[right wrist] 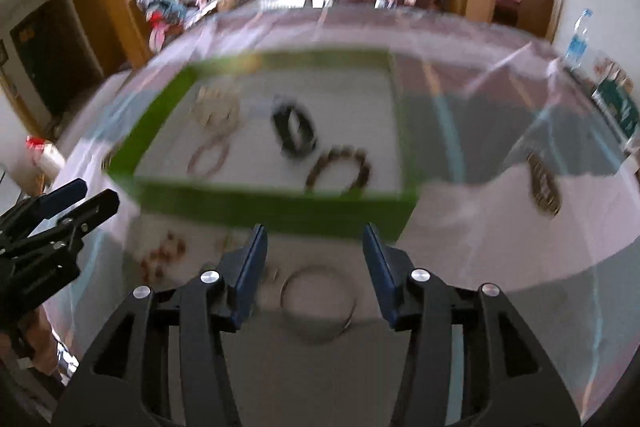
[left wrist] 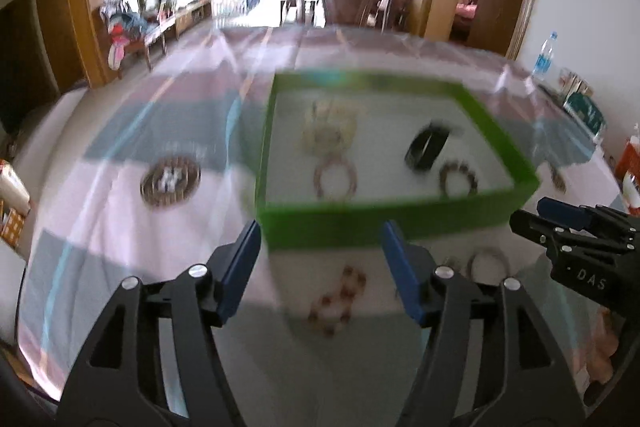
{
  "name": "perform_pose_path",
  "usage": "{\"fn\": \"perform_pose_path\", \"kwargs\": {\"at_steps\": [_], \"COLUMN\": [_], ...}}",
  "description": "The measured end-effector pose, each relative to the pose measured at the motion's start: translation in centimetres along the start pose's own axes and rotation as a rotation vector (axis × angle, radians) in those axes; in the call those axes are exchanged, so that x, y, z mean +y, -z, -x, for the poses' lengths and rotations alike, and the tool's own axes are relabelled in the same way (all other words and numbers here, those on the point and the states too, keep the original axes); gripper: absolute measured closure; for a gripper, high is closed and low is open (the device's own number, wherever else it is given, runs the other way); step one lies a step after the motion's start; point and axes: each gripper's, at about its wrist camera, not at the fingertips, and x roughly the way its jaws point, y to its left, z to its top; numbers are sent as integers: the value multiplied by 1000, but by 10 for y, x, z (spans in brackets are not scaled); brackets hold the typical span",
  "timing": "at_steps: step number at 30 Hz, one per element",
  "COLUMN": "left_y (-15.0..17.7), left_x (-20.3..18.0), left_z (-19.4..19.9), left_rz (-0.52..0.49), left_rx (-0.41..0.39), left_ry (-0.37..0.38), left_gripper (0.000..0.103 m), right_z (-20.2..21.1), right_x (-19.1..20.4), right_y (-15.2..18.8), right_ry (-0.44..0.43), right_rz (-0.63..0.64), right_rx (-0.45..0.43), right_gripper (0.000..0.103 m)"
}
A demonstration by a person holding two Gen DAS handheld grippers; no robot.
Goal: Organize jewelry
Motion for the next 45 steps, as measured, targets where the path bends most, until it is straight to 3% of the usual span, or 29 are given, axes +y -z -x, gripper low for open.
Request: {"fn": "perform_pose_path", "kwargs": {"at_steps": [4, 8, 10, 15, 18, 29, 42, 45], "left_y": [18, 29, 31, 34, 34, 43, 47, 50], "left_x": [10, 16, 15, 10, 4, -15, -17, -13], "left_z": [-19, -22, -21, -22, -24, -31, -41, -41], "left_rz": [34, 38, 28, 17, 11, 13, 20, 40], "left_rx": [78, 101, 103, 110, 115, 147, 161, 151], "left_ry": [-28, -36, -26, -13, -2, 57, 37, 29], "left_gripper": [44, 45, 45, 44, 45, 48, 47, 59], "right_z": [-18, -26, -33, -47, -45, -32, -26, -28], "right_x": [24, 51, 58, 58, 55, 14, 28, 33], "right_y": [13, 25, 29, 38, 42, 52, 53, 53], "right_ry": [-36, -93, -81, -46, -16, 22, 23, 37], "right_rz": [47, 116, 134, 142, 151, 68, 104, 119], "right_rx": [69, 100, 124, 185, 176, 170, 144, 132], "right_gripper": [61, 61, 61, 75, 85, 86, 82, 82]}}
